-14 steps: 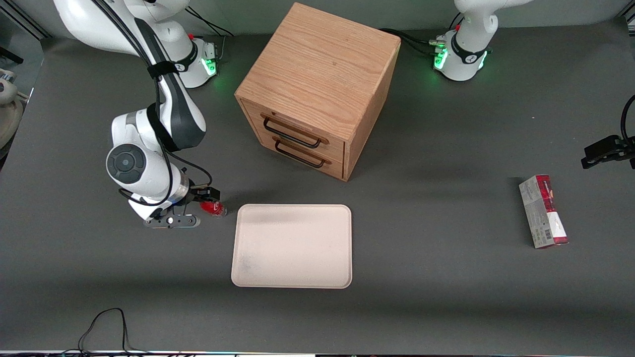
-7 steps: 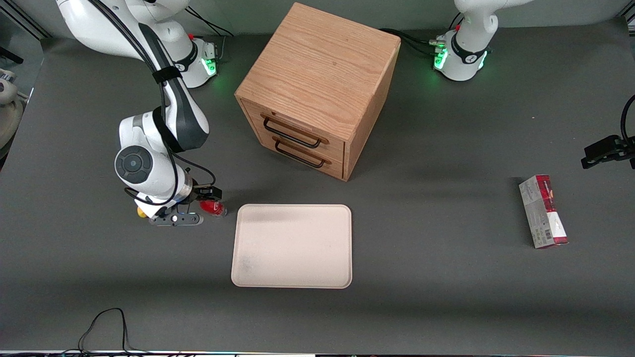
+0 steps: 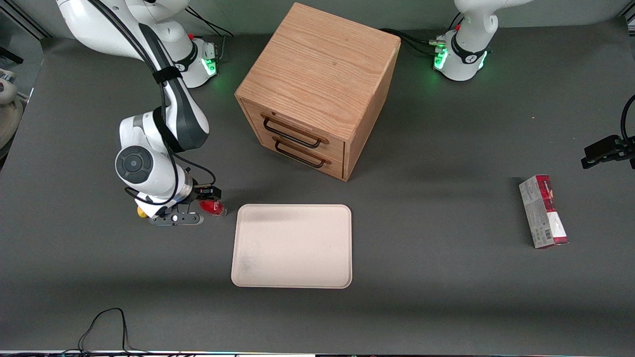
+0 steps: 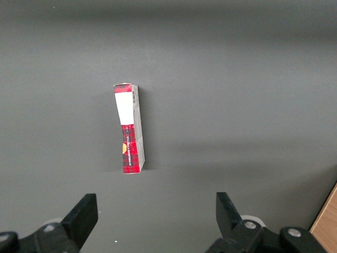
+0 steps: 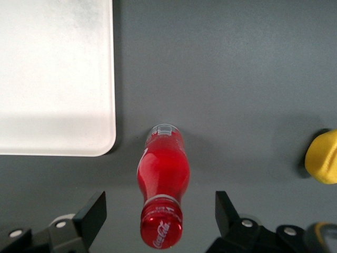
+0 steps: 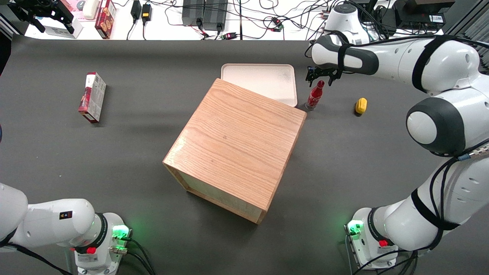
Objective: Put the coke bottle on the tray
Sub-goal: 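Lower the right gripper and close it around the red bottle's neck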
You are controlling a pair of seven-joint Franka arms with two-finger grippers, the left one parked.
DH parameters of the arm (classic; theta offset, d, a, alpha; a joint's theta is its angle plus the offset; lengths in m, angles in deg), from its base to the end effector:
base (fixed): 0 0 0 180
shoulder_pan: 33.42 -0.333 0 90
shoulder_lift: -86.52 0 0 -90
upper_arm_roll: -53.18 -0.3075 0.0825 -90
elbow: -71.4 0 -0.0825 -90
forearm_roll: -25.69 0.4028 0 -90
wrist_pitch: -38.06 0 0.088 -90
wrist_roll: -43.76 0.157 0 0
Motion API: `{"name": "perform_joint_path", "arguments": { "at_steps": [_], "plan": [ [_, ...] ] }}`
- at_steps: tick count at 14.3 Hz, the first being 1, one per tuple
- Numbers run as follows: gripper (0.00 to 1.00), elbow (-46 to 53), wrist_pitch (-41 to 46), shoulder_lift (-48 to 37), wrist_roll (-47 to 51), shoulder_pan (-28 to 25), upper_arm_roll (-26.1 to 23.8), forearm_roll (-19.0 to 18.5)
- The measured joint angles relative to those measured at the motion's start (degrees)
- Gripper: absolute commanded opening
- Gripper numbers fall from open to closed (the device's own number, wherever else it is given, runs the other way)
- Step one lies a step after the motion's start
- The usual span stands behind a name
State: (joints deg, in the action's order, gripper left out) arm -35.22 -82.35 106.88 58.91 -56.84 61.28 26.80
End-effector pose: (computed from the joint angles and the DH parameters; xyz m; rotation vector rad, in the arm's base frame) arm 0.6024 0.1684 0.2522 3.0766 -0.0027 -0.1514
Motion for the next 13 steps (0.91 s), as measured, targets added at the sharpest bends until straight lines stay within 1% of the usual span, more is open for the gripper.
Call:
{"name": "perform_joint_path", "arguments": {
  "at_steps": [4,5,11,13],
  "plan": [
    [0.02,-0.07,0.00,-0.03,0.00,0.00,0.00,0.00],
    [0.00,-0.08,0.00,-0.05,0.00,0.00,0.00,0.00],
    [0.00,0.08,-0.01,-0.23,0.00,0.00,0.02,0.17],
    [0.00,1.88,1.64,-0.50,0.02,0.00,0.09,0.17]
  ]
}}
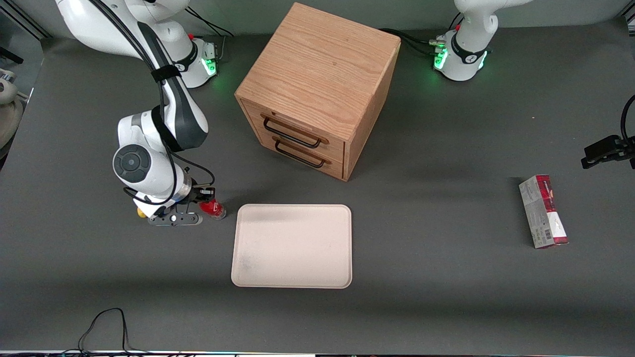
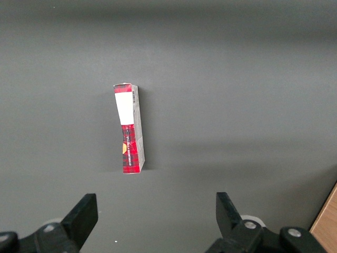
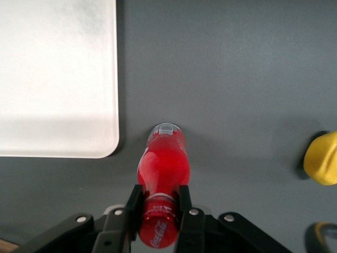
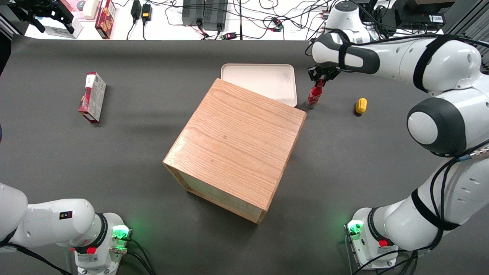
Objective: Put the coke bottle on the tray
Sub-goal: 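Lower the right gripper and close it around the red bottle's neck, then lift the bottle and carry it onto the cream tray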
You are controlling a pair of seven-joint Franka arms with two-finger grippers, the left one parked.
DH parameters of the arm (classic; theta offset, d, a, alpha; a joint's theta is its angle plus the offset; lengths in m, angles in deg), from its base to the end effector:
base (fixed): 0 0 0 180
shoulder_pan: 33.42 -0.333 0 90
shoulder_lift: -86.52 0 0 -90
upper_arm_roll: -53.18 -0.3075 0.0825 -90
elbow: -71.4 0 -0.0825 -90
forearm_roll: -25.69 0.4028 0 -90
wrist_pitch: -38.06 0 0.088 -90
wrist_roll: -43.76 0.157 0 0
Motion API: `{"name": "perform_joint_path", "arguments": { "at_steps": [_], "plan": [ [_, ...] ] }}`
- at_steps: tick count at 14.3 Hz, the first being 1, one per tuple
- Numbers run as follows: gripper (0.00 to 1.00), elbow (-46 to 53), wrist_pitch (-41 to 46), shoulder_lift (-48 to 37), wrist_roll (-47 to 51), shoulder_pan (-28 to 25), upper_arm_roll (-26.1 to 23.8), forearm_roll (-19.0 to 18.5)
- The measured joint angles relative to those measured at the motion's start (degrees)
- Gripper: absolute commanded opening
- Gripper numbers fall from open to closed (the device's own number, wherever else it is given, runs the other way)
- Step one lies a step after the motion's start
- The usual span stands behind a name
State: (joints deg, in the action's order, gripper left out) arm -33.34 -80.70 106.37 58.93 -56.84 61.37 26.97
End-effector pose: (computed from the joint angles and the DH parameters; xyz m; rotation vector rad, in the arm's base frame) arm 0.6089 0.1703 0.2704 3.0843 -0.0072 -0.1340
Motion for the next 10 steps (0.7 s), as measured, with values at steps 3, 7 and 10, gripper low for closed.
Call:
{"name": "perform_joint_path", "arguments": {
  "at_steps": [3,7,10],
  "plan": [
    [0.00,7.65,8.83,-0.34,0.68,0.15,0.23,0.94],
    [0.00,18.00,18.76,-0.48,2.09,1.29,0.33,2.70],
    [0.00,26.08,27.69,0.47,2.21,3.00,0.35,2.75]
  ]
}}
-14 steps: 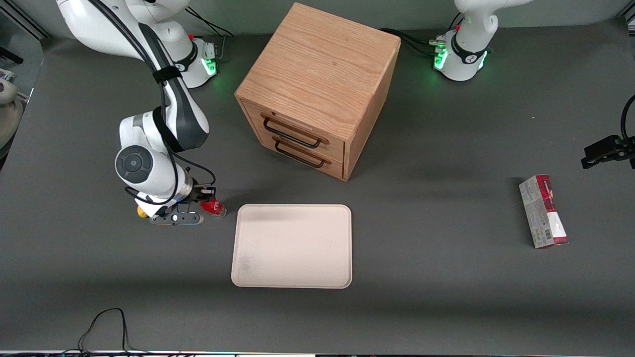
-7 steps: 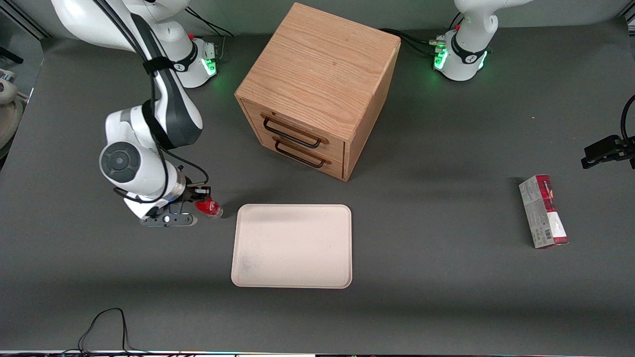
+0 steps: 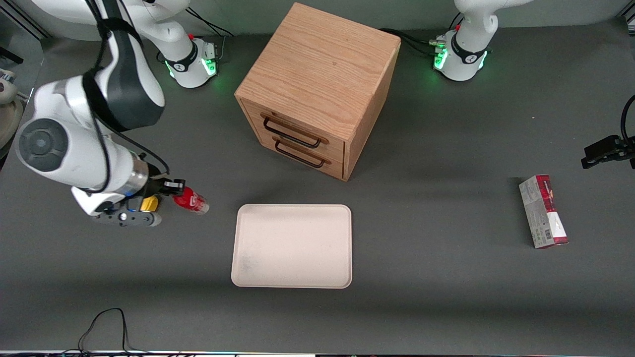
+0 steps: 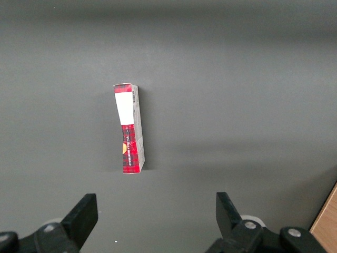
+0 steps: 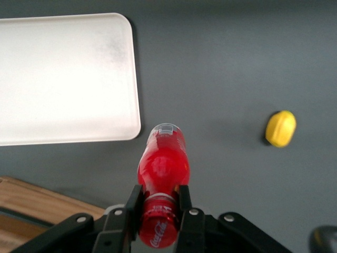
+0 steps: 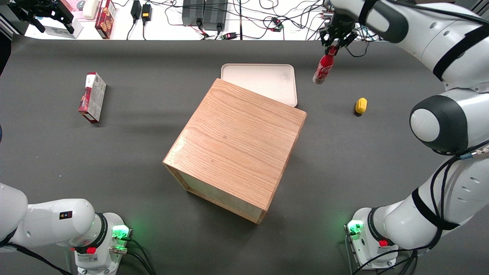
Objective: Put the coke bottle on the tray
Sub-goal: 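Lift the bottle and carry it onto the cream tray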
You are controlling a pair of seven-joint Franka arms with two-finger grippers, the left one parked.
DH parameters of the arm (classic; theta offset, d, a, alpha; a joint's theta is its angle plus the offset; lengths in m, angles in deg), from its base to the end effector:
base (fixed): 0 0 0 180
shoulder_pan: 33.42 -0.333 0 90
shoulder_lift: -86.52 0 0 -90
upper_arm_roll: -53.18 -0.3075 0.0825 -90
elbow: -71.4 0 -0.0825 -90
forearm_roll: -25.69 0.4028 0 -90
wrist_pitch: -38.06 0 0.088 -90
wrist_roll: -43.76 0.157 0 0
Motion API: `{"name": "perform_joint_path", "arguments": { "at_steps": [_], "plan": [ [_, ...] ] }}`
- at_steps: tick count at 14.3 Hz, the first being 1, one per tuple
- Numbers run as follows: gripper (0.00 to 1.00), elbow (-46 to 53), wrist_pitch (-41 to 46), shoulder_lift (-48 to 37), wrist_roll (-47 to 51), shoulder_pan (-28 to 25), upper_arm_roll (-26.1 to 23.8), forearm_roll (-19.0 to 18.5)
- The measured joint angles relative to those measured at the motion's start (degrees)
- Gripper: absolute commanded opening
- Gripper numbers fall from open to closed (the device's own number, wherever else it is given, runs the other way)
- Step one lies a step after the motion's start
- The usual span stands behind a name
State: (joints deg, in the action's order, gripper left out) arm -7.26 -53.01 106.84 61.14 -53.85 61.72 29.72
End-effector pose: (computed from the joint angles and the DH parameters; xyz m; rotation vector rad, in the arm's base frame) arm 0.6411 0.1583 0.4458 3.1144 -0.1499 -0.2099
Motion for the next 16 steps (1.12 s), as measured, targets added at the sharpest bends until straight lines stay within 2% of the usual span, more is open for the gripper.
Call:
{"name": "perform_joint_path", "arguments": {
  "at_steps": [4,8,12,16],
  "plan": [
    [0.00,10.98,8.30,2.60,0.00,3.40,-0.03,0.58],
    [0.00,18.98,8.18,10.57,1.98,4.08,-0.95,1.03],
    [0.00,23.81,-1.24,20.89,10.70,3.84,-4.33,1.13],
    [0.00,24.91,-11.10,26.11,17.93,3.38,-6.06,1.16]
  ]
}}
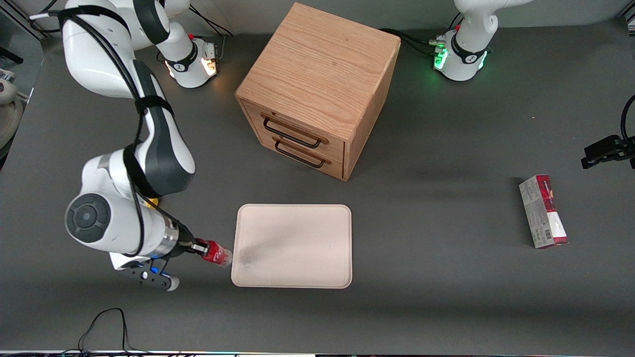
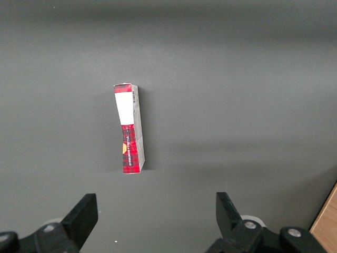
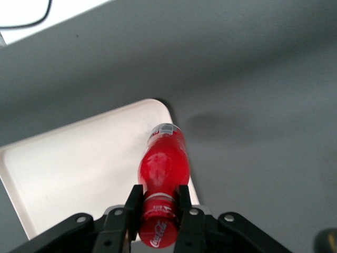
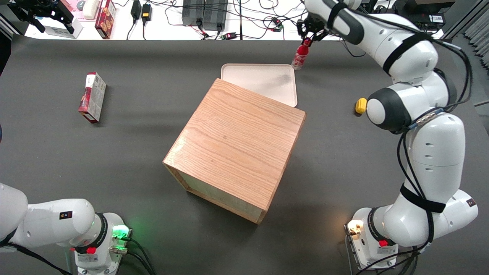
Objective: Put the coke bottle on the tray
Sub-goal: 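Lift the bottle and carry it onto the cream tray, then open the right gripper to release the bottle on the tray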
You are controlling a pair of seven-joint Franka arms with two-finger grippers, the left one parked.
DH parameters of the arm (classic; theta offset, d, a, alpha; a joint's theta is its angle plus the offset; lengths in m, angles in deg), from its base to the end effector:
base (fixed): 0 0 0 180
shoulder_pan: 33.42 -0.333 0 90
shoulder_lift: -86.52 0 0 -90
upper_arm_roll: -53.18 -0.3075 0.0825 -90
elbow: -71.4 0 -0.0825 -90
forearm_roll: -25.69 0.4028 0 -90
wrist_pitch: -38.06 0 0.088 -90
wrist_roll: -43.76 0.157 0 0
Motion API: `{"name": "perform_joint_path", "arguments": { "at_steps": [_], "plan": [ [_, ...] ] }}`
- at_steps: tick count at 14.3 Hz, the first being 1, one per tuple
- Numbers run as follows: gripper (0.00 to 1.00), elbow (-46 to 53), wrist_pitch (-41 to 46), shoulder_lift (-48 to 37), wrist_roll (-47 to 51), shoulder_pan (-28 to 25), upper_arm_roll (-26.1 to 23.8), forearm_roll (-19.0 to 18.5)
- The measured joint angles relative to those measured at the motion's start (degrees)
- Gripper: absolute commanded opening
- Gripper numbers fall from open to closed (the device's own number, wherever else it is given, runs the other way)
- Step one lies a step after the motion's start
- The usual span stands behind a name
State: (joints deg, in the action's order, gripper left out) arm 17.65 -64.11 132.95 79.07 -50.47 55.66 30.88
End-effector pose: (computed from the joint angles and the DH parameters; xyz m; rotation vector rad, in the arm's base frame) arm 0.7529 0.2195 0.3419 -3.0232 0.5588 -0.0114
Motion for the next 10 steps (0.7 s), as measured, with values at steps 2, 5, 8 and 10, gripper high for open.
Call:
{"name": "perform_joint_path", "arguments": {
  "at_steps": [2,5,8,10],
  "plan": [
    [0.00,0.11,-3.24,1.98,2.58,-1.20,-0.06,0.00],
    [0.00,0.56,-5.02,4.37,3.56,-2.32,-0.06,0.00],
    [0.00,0.61,-5.62,5.55,3.57,-2.66,-0.06,0.00],
    [0.00,0.61,-5.63,5.86,3.57,-2.76,-0.06,0.00]
  ]
}}
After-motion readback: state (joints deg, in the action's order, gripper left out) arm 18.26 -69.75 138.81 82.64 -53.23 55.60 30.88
